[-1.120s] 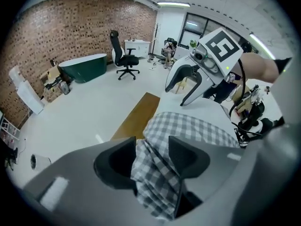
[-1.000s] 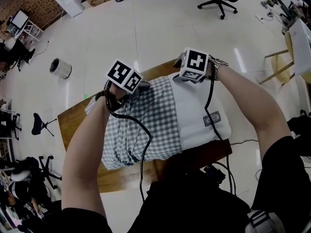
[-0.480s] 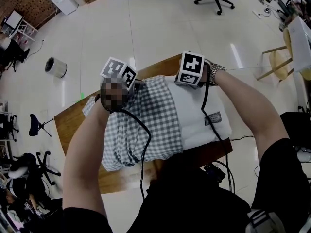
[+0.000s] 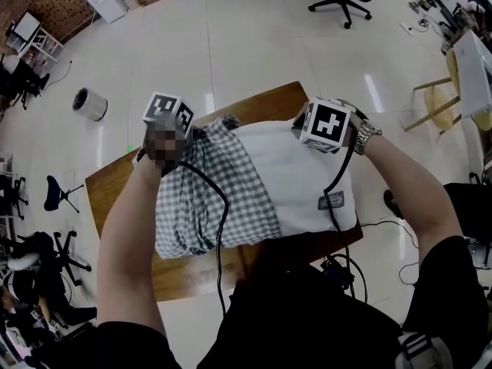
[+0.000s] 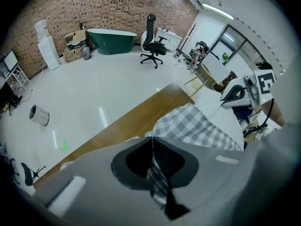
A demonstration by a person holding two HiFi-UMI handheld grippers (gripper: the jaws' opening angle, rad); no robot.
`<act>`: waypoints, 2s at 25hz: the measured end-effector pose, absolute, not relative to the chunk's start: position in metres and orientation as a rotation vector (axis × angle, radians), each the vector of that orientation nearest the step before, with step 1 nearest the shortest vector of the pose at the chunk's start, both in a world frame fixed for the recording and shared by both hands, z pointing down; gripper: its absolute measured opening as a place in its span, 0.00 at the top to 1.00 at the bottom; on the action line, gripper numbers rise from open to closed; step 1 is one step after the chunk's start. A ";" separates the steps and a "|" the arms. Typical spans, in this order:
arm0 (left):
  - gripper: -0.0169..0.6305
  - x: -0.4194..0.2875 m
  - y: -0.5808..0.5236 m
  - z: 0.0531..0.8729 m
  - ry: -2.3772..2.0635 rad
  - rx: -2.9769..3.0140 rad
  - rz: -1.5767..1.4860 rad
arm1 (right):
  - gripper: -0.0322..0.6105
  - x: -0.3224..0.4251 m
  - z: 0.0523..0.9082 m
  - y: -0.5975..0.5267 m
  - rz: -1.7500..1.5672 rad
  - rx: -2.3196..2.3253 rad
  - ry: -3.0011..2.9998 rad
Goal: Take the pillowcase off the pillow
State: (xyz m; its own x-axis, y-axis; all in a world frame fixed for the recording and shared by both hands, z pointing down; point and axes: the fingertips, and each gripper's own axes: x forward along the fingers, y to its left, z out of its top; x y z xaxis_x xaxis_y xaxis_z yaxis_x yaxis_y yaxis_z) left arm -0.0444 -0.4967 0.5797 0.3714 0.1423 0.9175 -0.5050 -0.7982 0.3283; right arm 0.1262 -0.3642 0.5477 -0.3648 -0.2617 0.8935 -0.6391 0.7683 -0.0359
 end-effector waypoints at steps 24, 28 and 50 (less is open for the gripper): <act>0.95 -0.111 -0.515 0.580 -0.592 2.025 1.439 | 0.94 0.178 0.552 -0.349 0.493 0.803 -1.886; 0.95 -0.096 -0.507 0.572 -0.617 2.109 1.322 | 0.93 0.176 0.557 -0.348 0.456 0.821 -1.910; 0.72 -0.111 -0.427 0.524 -0.936 2.282 1.074 | 0.62 0.102 0.536 -0.273 0.209 0.766 -2.088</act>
State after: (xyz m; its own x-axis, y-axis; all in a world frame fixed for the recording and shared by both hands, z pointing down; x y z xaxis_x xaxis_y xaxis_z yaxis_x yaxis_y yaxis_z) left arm -0.1111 -0.4268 0.5240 0.4671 -0.3864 0.7953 -0.7350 -0.6696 0.1063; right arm 0.1022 -0.2732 0.5361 -0.4258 -0.4441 0.7883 -0.5916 0.7959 0.1289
